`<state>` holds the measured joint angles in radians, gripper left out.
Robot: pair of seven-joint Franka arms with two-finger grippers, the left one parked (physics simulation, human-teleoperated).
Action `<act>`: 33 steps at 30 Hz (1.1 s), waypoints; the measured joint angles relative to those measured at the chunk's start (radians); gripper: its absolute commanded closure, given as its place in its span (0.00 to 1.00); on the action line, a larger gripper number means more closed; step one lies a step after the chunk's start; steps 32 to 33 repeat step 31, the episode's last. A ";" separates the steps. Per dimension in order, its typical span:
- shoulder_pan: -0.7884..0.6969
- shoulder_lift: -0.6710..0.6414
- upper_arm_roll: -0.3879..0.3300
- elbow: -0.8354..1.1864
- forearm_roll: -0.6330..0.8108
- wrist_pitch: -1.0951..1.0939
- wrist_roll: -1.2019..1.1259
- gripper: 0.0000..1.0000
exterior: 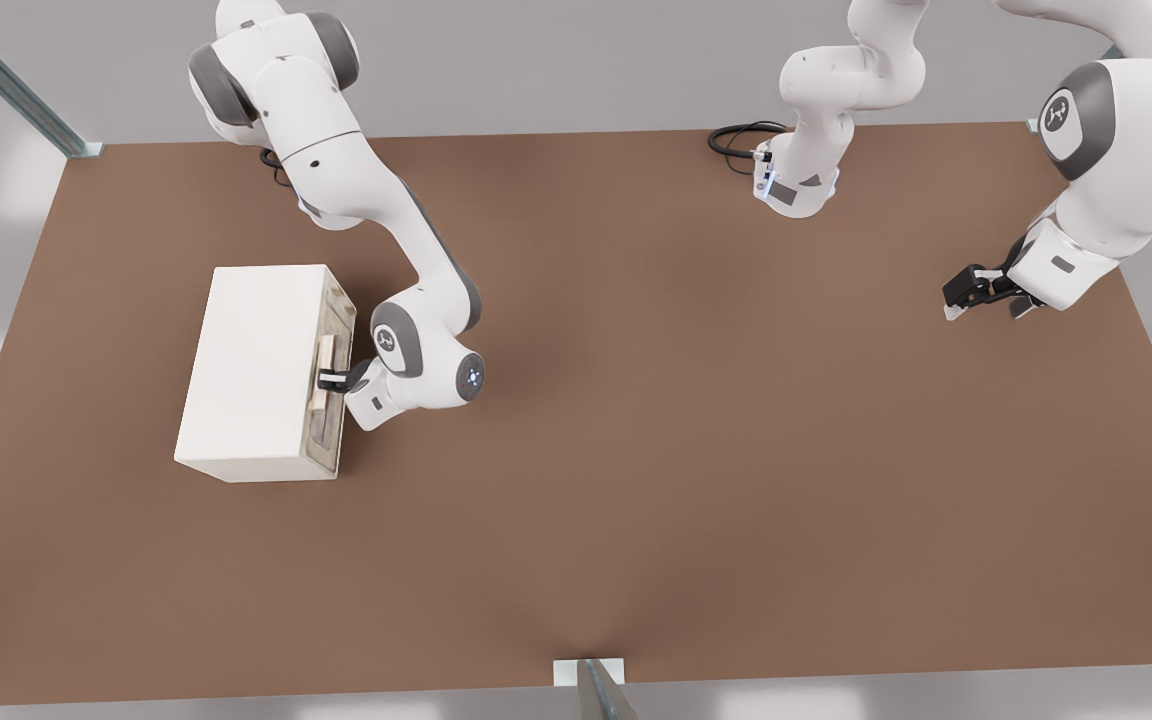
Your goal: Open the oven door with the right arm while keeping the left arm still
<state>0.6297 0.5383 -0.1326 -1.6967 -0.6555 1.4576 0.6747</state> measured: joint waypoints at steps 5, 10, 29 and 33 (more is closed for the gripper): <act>0.029 -0.003 0.003 0.012 0.001 0.001 0.023 1.00; -0.007 -0.033 0.033 0.105 0.079 0.002 0.039 1.00; -0.415 -0.295 0.012 0.424 0.620 -0.081 -0.406 0.00; -0.415 -0.295 0.012 0.425 0.624 -0.082 -0.436 0.00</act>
